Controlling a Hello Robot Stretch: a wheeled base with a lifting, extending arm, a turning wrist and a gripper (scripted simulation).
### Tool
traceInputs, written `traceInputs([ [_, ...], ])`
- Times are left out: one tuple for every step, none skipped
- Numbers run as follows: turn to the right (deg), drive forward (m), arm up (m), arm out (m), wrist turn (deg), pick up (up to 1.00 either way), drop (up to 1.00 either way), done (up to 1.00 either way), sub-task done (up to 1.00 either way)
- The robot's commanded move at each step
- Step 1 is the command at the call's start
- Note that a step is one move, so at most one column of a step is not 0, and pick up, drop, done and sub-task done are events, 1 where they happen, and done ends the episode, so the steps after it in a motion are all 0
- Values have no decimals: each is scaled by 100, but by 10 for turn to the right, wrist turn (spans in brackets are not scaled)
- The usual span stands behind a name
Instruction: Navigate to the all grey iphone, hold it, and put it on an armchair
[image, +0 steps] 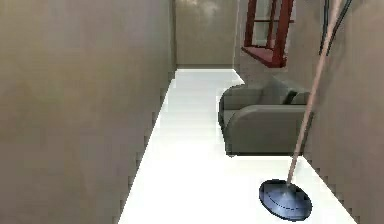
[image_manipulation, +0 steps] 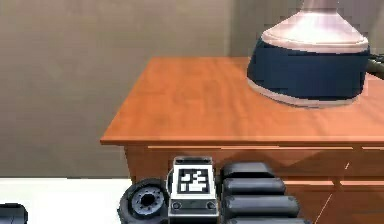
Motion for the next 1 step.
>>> traceInputs([
  [0, 100, 0, 0, 0, 0, 0, 0, 0],
])
